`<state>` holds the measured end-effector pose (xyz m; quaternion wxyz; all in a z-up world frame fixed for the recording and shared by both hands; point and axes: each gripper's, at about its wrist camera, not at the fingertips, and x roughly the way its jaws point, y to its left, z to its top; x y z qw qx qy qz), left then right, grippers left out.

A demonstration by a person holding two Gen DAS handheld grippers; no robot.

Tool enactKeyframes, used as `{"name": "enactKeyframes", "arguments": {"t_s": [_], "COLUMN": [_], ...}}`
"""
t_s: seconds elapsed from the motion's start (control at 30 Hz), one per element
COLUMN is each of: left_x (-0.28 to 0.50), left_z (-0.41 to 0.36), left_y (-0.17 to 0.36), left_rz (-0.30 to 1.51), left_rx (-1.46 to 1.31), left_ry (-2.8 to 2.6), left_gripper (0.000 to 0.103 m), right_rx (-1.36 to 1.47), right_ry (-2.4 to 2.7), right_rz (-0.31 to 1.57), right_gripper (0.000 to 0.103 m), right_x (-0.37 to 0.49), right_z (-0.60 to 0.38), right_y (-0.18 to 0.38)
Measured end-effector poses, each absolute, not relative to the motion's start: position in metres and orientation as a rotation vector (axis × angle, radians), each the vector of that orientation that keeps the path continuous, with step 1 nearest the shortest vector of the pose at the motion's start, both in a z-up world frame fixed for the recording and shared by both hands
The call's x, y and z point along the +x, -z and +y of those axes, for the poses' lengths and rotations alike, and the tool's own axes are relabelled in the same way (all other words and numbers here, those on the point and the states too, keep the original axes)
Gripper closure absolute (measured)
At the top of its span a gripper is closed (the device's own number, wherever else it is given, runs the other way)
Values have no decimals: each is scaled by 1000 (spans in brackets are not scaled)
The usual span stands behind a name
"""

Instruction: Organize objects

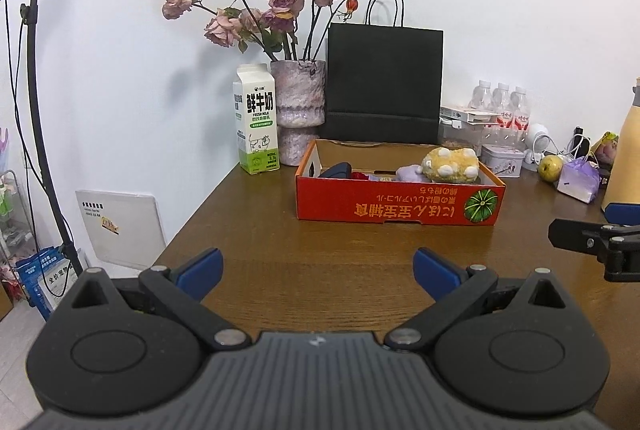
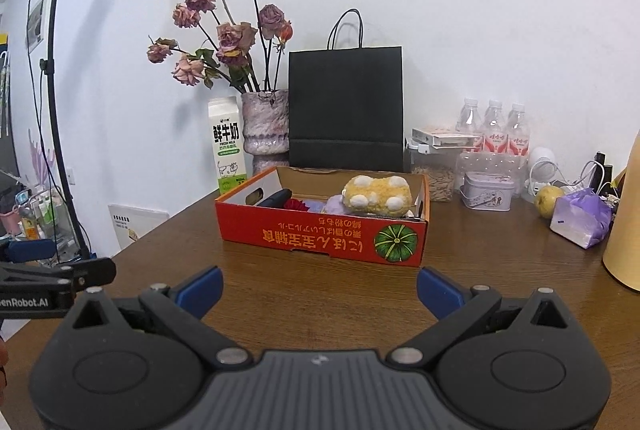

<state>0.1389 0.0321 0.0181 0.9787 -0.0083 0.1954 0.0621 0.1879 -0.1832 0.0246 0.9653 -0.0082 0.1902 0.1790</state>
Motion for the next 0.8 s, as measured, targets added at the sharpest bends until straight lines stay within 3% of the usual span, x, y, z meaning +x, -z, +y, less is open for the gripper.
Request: {"name": "enactKeyframes", "arguments": {"t_s": [0.8], "left_x": [140], "left_z": [32], "left_y": [-18], "left_rz": [399], "left_rx": [-19], "left_ry": [-126], "left_gripper": [0], "right_rx": [-20], "right_ry": [-363], "right_rz": [388], "right_gripper": [0], "right_x": [185], "right_z": [-182], "right_y": [-24]}}
